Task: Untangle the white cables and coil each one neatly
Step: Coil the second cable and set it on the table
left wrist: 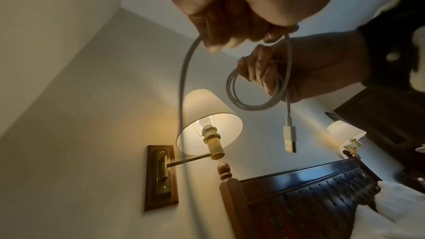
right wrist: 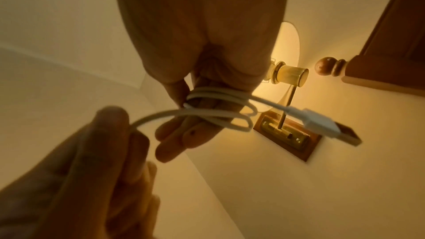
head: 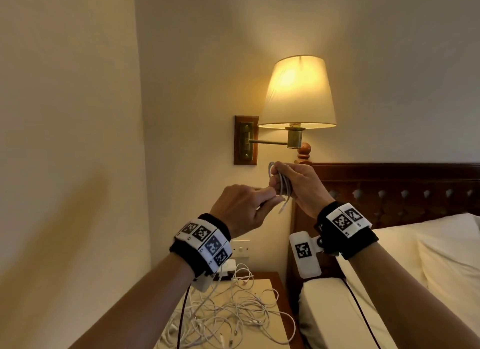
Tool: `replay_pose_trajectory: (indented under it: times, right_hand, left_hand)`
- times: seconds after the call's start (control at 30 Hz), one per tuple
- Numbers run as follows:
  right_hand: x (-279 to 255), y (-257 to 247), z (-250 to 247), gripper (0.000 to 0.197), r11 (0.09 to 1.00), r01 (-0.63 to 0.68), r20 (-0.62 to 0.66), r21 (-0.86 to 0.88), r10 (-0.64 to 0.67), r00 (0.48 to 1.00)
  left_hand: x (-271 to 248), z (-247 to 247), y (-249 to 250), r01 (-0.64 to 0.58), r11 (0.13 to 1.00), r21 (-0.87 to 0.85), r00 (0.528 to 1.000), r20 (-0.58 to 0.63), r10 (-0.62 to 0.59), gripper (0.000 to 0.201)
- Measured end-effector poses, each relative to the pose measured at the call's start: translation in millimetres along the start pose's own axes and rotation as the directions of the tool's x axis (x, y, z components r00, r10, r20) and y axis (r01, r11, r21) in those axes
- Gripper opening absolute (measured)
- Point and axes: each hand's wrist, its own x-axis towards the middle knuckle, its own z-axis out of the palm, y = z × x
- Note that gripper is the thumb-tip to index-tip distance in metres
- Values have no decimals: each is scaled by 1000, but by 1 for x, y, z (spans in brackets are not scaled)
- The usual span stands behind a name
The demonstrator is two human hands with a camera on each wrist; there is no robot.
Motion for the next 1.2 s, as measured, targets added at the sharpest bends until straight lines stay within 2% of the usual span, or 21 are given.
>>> replay_pose_trajectory:
  times: [0.07,0.13,0.23,0.33,0.47,0.6,0.67,0.8,0.9,1.03,1.1,1.17,1.2]
  right_hand:
    - [0,-3,1,30,995,22,-4,-99,-22,1000]
    - [-4,-2,4,34,976,24,45,-215,-15,999]
    - [-11,1,9,37,974,-29,146,-225,63,987]
    - [-16,1,11,37,988,-122,168,-95,137,976]
    - [-18,0,14,37,976,-208,247,66,186,951]
    - [-16,1,17,36,900,-311,291,307,222,931]
    - [-14,0,16,37,835,-344,324,430,213,922]
    - [-7,-1,13,33,796,-295,340,528,121,933]
    - [-1,-4,8,31,793,-239,284,560,86,955]
    - [1,-14,-1,29,796,-174,200,580,68,977]
    - [0,-16,-2,29,817,-156,155,555,82,984]
    - [-2,-12,0,29,846,-169,148,506,108,983]
    - [-3,-9,2,28,871,-175,147,459,120,982]
  left_hand:
    - [2,1,-2,-43,997,66,996,-79,48,29]
    - [5,1,-3,-67,993,98,987,-137,80,25]
    - [10,-3,-6,2,993,118,982,-188,21,25]
    - [10,-5,-15,115,989,94,971,-219,-92,32]
    - [1,2,-28,175,977,-124,961,-196,-197,32]
    - [-5,1,-34,274,917,-289,924,-187,-334,46]
    - [-10,0,-39,351,870,-345,895,-148,-420,42]
    - [-25,5,-56,477,775,-416,837,-56,-545,45]
    - [-44,9,-72,523,746,-412,809,-34,-586,45]
    - [-78,15,-73,609,710,-353,770,53,-635,29]
    - [-92,17,-59,617,718,-322,781,132,-611,28]
    - [-95,15,-35,598,766,-234,794,306,-526,33]
    - [-91,12,-22,570,803,-172,781,418,-465,35]
